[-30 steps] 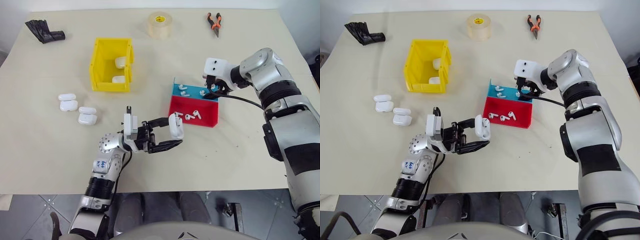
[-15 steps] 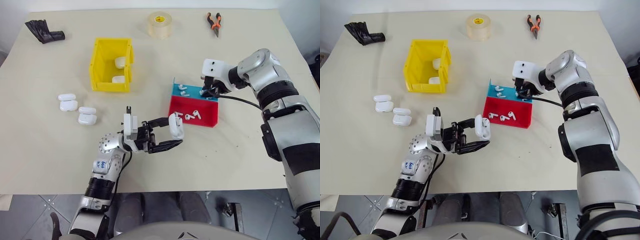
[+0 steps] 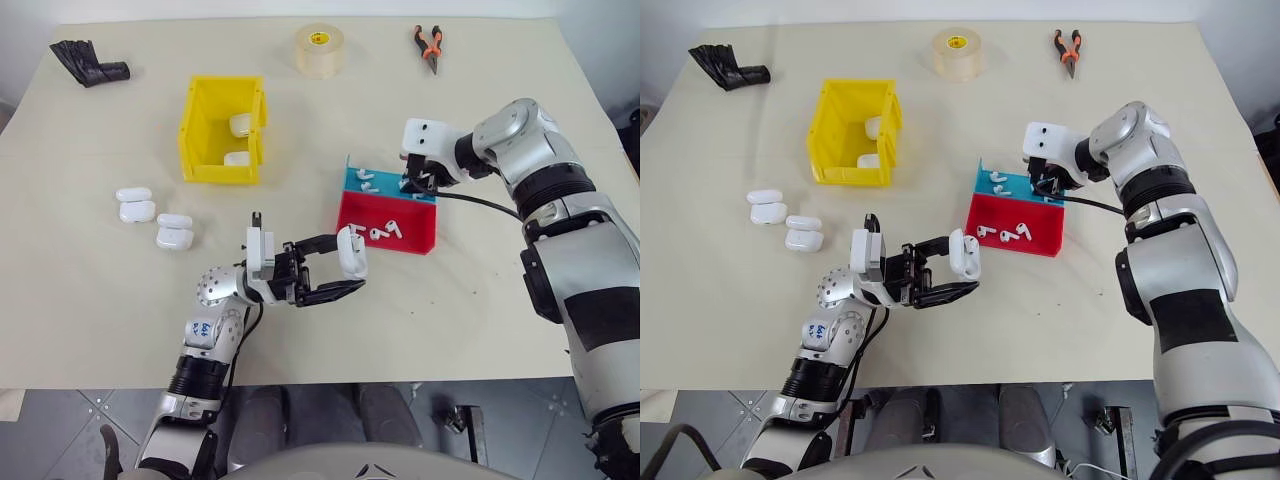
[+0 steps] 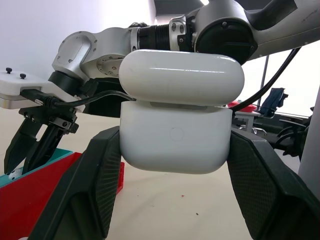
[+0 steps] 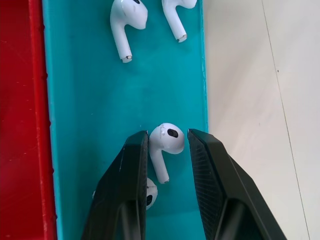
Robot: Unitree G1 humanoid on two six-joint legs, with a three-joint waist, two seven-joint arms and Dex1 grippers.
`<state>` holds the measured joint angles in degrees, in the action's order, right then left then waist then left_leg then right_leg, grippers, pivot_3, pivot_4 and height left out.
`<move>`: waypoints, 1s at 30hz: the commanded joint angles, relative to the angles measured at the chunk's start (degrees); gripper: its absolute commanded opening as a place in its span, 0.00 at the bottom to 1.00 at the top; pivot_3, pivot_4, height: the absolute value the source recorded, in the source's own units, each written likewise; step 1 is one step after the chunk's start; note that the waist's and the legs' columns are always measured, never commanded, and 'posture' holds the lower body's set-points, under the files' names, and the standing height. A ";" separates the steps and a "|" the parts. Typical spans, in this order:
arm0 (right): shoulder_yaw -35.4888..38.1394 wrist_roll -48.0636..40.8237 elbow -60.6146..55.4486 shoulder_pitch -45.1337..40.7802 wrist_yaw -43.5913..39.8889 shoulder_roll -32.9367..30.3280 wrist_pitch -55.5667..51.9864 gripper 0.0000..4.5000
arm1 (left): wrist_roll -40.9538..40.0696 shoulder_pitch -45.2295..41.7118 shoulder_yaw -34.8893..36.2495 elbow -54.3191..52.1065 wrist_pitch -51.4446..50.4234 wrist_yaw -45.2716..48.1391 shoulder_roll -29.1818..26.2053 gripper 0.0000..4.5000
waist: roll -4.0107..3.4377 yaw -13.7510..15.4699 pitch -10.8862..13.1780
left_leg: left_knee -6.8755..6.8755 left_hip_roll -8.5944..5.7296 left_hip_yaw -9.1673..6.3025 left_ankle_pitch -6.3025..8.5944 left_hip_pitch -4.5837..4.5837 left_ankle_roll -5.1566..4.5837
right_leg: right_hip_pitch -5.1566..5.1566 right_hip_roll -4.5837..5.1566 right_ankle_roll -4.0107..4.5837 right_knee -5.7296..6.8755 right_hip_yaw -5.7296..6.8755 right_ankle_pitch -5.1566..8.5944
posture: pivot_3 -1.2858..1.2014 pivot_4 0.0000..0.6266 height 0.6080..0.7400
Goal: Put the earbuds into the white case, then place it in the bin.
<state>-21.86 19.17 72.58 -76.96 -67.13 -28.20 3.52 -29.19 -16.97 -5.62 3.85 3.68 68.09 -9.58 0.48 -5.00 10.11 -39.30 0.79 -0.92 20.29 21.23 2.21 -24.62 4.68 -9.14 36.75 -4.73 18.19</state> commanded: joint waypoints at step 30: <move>40.30 -53.04 -87.12 44.21 8.16 0.05 -55.12 0.11 | -4.32 -5.43 3.64 1.44 -4.00 0.24 0.17 0.62 | 0.01 2.33 -0.01 | -0.26 -0.03 -0.09 0.04 0.10 -0.05 | 0.03 0.11 0.00 0.16 0.35 -0.01 | 0.52 0.24 1.00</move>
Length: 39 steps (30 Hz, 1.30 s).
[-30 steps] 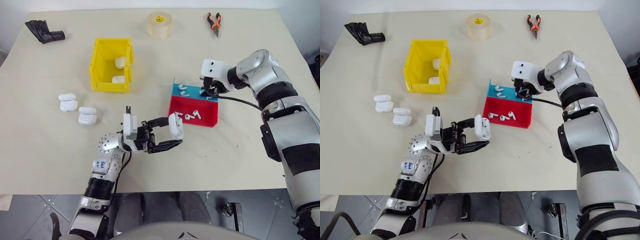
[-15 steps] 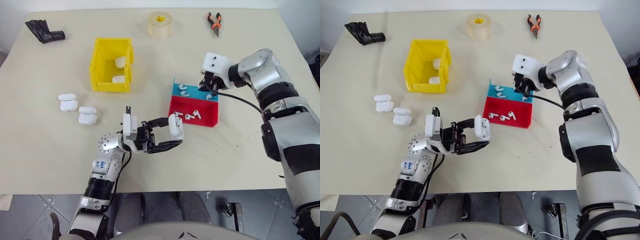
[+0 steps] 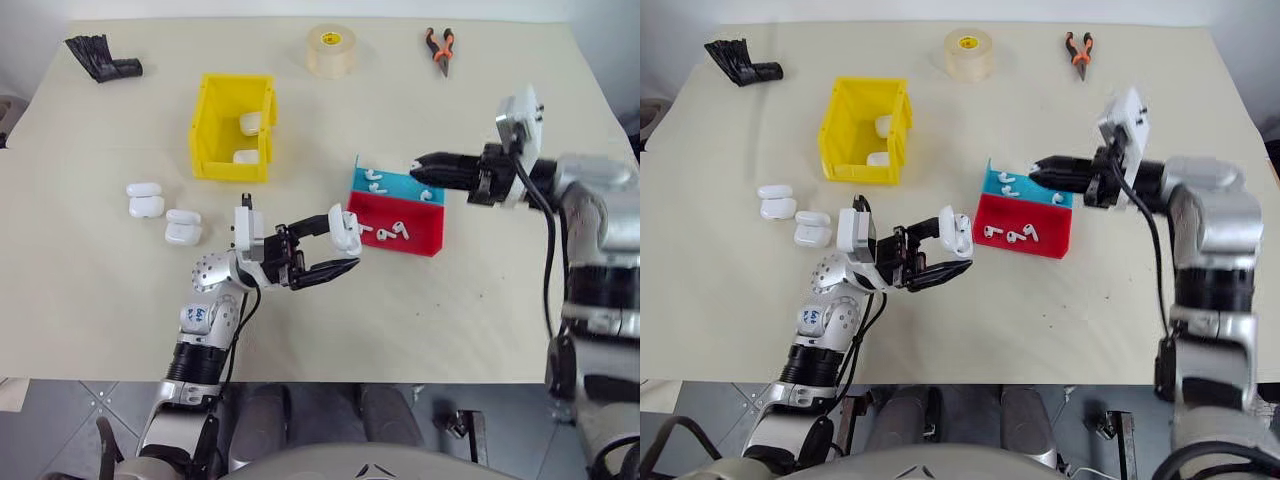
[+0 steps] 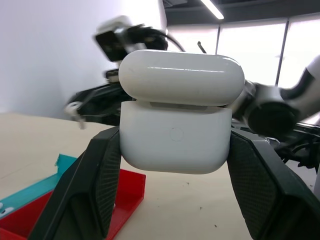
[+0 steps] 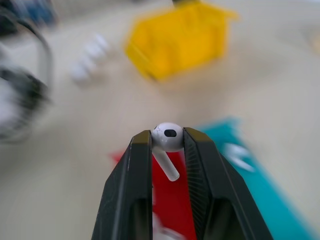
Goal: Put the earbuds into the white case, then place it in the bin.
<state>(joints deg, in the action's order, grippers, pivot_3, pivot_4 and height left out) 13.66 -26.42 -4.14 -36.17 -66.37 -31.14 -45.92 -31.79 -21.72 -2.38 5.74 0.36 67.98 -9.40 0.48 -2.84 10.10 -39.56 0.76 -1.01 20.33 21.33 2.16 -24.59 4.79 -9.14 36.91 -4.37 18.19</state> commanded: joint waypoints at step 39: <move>-7.83 -32.69 -28.20 28.64 29.04 10.48 4.45 0.11 | -2.83 -5.27 0.69 0.37 -4.32 1.47 2.65 0.62 | 0.03 1.26 -0.01 | 0.02 -0.03 -0.04 0.06 -0.04 -0.07 | 0.11 -0.12 0.00 -0.13 0.02 0.00 | 0.52 0.24 1.00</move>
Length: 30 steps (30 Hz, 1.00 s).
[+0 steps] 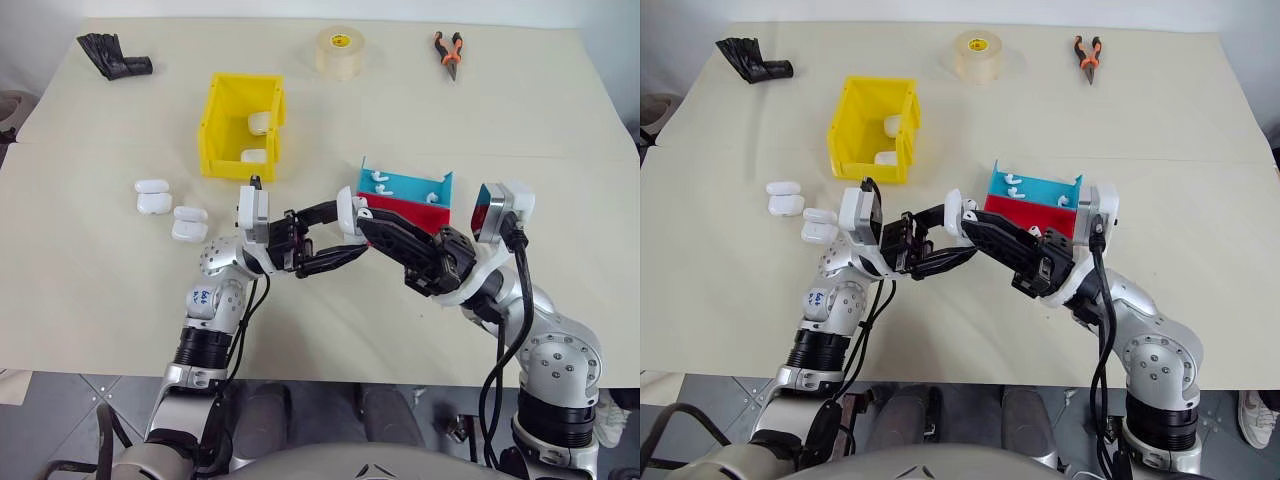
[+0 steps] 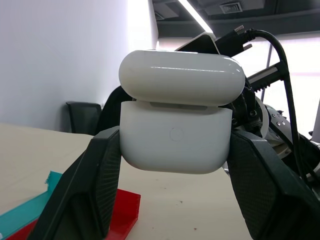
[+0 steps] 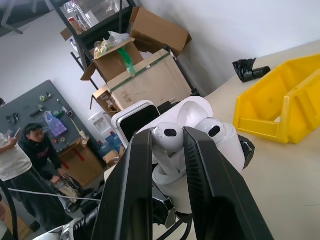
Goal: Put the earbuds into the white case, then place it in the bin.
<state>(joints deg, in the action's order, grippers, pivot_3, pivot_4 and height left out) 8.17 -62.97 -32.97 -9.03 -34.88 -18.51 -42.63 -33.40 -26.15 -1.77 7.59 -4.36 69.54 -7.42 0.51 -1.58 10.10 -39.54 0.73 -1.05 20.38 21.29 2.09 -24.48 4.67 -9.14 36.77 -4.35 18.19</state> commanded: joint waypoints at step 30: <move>-10.12 20.00 6.88 -16.50 -16.44 -20.38 5.11 0.00 | 22.52 -6.23 -8.55 -6.21 -4.40 -9.25 -18.78 0.62 | 0.06 0.06 0.04 | 0.09 0.04 0.01 0.01 -0.01 -0.01 | 0.00 -0.03 0.00 -0.26 0.02 0.00 | 0.52 0.24 1.00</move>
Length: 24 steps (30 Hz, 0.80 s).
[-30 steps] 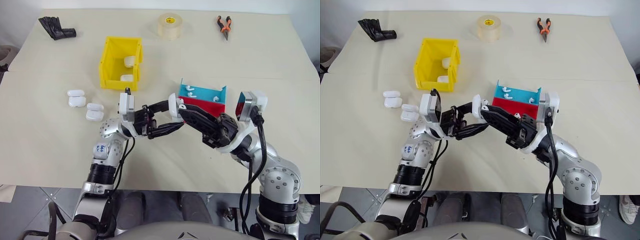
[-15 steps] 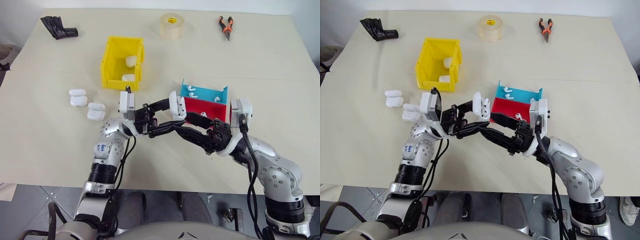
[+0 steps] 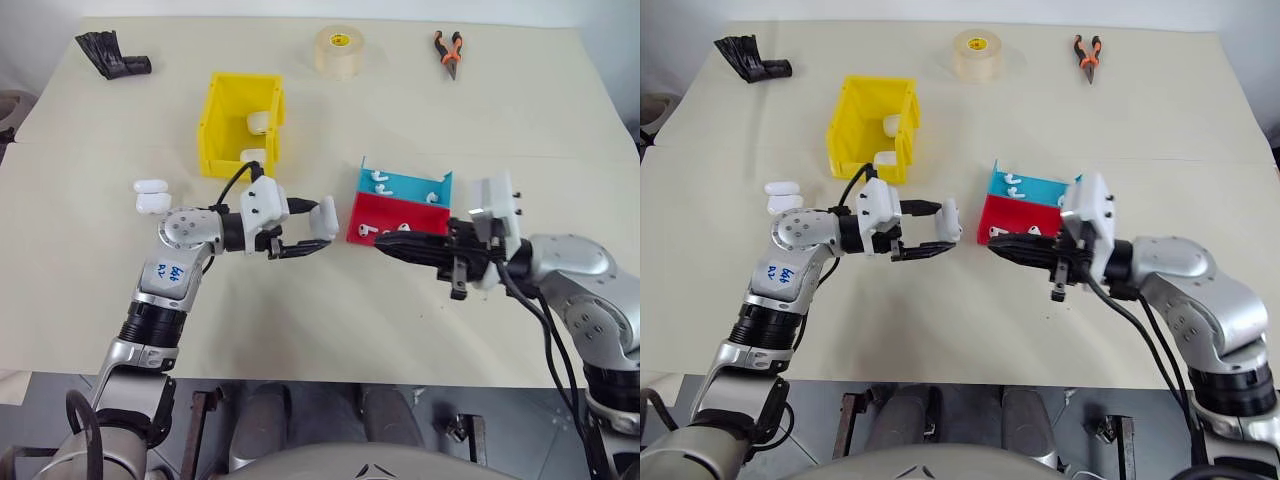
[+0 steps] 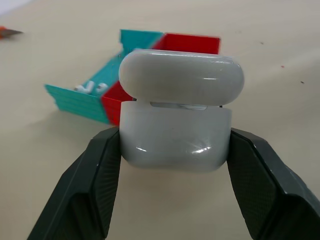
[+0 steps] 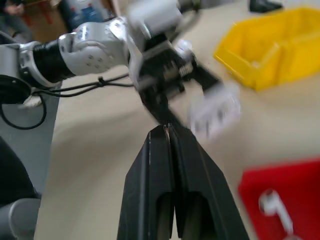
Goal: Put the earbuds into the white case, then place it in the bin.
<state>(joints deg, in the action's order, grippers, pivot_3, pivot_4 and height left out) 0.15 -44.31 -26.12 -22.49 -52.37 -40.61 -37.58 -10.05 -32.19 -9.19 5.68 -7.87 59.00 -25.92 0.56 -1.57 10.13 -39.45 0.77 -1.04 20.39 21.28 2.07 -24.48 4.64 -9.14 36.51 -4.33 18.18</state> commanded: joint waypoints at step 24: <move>0.53 8.59 8.24 2.86 -0.75 3.81 4.21 0.00 | -12.61 3.96 5.36 -11.55 -7.43 -2.67 4.17 0.62 | 0.02 0.12 0.01 | 0.11 0.02 0.00 0.00 0.05 0.00 | -0.03 0.02 0.01 0.00 0.03 -0.01 | 0.52 0.24 1.00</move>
<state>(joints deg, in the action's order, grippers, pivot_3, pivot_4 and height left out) -2.33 -34.79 -16.08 -20.07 -52.81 -36.35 -35.16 -19.78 -28.56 -5.93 -2.91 -14.51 57.35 -22.16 0.58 -1.45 10.14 -39.33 0.78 -1.02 20.39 21.33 2.07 -24.51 4.68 -9.13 36.52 -4.33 18.18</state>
